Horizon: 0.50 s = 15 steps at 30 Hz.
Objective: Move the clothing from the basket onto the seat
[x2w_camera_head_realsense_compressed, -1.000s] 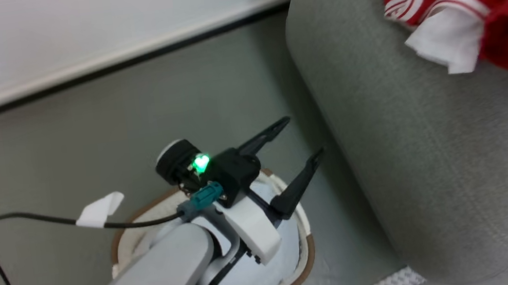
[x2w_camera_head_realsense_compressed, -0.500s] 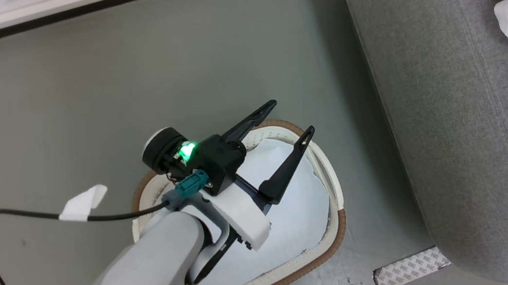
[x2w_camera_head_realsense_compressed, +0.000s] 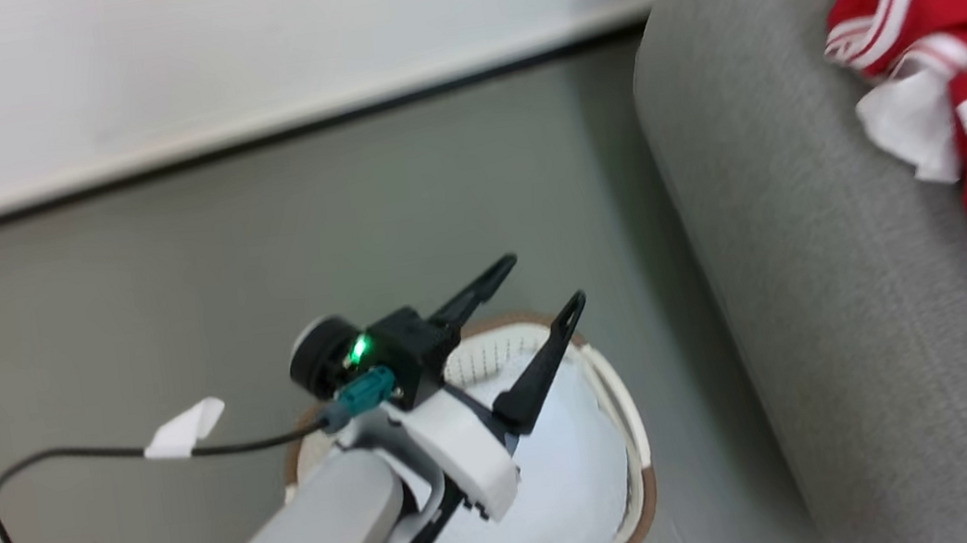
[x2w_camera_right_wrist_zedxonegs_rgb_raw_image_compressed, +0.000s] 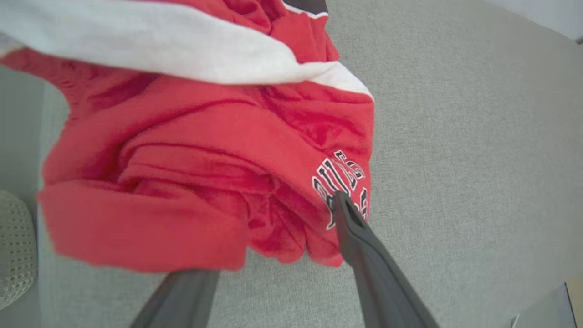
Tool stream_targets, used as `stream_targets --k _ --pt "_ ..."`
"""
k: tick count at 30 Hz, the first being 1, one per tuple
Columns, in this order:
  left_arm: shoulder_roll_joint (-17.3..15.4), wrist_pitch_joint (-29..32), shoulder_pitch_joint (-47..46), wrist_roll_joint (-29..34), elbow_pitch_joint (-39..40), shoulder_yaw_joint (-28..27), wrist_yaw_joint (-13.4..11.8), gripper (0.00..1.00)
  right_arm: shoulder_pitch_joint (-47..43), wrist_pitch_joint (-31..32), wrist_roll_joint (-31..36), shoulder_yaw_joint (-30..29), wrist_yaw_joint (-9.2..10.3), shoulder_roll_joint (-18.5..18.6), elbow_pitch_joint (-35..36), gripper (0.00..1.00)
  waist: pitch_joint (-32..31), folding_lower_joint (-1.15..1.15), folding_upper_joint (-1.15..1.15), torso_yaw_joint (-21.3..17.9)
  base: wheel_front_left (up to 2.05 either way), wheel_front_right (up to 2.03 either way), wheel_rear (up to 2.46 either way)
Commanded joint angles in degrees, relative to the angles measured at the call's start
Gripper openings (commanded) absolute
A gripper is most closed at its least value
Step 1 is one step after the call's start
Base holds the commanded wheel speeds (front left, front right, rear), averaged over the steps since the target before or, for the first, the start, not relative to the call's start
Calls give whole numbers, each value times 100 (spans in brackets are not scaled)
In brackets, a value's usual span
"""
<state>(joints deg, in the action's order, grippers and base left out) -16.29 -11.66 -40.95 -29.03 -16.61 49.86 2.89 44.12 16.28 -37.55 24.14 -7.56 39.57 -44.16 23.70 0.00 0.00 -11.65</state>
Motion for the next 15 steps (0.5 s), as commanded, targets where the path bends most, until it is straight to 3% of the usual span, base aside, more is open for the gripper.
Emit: stream_targets --k 1,7,10,15 --pt "36 -72 211 -98 -126 -22 -46 100 -196 279 -108 172 15 137 71 100 -725 0 0 -99 0 0 0" --pt "117 -232 643 -336 -371 -163 -175 100 -558 940 -430 429 15 566 736 100 -1599 0 0 -116 0 0 0" --pt "107 -267 839 -429 -392 -268 -250 100 -707 907 -442 313 15 778 1245 100 -1978 0 0 -53 0 0 0" --pt "-19 -316 1107 -594 -239 -581 -484 100 -1073 536 -421 -101 15 827 2131 100 -2412 0 0 142 0 0 0"
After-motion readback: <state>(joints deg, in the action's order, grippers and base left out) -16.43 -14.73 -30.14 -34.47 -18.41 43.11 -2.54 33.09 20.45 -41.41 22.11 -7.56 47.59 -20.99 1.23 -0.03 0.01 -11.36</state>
